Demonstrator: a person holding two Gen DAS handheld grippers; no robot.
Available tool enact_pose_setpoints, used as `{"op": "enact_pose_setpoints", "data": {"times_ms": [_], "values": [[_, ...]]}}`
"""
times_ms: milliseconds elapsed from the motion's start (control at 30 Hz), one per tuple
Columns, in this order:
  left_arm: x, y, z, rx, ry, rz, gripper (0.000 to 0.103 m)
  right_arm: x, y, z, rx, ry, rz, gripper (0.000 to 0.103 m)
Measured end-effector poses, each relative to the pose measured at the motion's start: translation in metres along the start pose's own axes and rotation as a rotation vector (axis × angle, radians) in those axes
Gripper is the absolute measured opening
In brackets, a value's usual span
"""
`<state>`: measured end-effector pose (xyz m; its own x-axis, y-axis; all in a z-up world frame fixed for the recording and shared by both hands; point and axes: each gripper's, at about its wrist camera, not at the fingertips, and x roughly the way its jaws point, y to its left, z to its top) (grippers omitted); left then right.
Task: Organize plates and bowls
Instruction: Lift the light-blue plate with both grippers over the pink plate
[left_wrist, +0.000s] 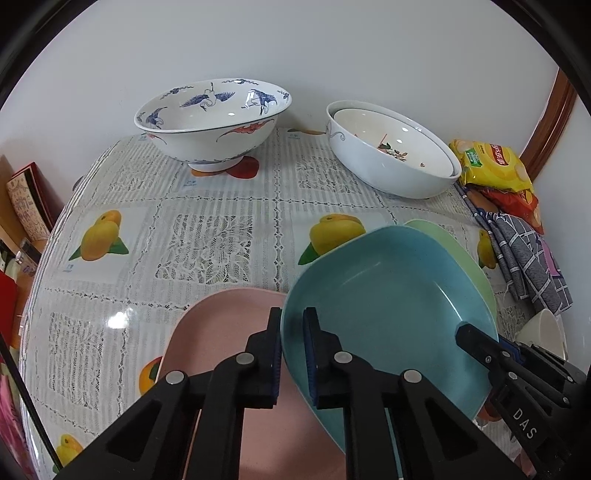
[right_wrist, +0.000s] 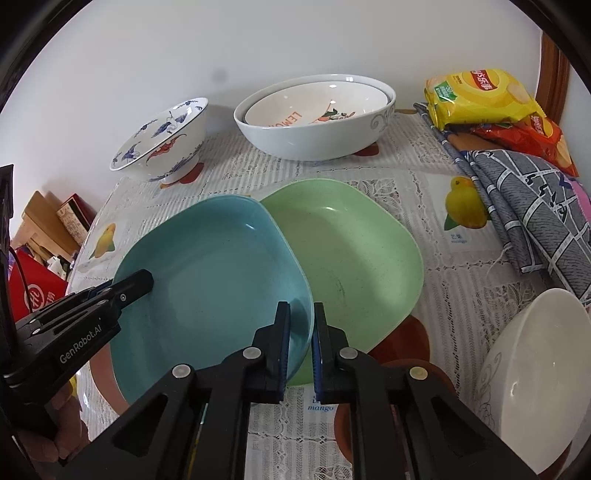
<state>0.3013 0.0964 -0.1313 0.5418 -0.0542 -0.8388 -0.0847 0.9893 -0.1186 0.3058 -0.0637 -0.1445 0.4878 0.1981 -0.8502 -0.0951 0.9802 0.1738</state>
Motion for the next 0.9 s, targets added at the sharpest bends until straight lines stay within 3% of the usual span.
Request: {"op": "enact_pose_setpoints", "data": {"times_ms": [500,900], "values": [[-0.064,-0.016,-0.012,0.024,-0.065,-0.025,0.010,-0.063,-0.009,-0.015,0.052,-0.064,0.023,0.010],[-0.124,-0.029,-0.043,0.036,-0.123,-0.035,0.010,-0.131,-0.009,-0.041,0.056,-0.146,0.014,0.010]]}}
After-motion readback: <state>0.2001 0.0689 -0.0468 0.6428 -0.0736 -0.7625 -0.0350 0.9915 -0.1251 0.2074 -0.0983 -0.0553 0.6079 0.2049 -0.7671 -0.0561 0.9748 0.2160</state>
